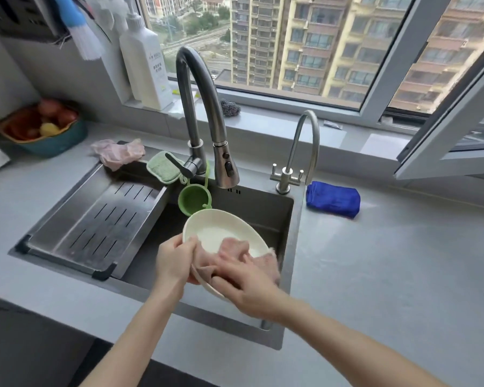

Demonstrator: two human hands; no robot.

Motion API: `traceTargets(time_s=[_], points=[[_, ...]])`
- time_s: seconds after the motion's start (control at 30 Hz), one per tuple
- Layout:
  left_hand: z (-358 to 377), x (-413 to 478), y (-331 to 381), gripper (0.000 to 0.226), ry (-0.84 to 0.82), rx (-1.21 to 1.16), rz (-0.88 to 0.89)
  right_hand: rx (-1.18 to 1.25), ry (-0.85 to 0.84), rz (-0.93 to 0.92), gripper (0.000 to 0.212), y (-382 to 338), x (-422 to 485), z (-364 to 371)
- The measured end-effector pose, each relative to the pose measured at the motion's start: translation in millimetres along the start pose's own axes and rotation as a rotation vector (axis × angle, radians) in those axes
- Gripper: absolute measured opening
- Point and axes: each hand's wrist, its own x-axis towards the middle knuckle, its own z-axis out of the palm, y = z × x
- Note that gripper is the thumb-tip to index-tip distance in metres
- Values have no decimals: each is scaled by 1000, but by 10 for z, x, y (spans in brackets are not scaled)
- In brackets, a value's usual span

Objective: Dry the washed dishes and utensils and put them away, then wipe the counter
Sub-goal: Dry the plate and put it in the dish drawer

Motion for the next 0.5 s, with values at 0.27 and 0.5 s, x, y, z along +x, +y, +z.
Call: traceTargets(time_s=[0.27, 0.5], points=[[-157, -61, 27, 31, -74, 106, 189, -446, 55, -33, 49, 221, 500, 73], [-46, -72, 26, 23, 73, -28, 186, -483, 119, 413, 47, 523, 190, -32]])
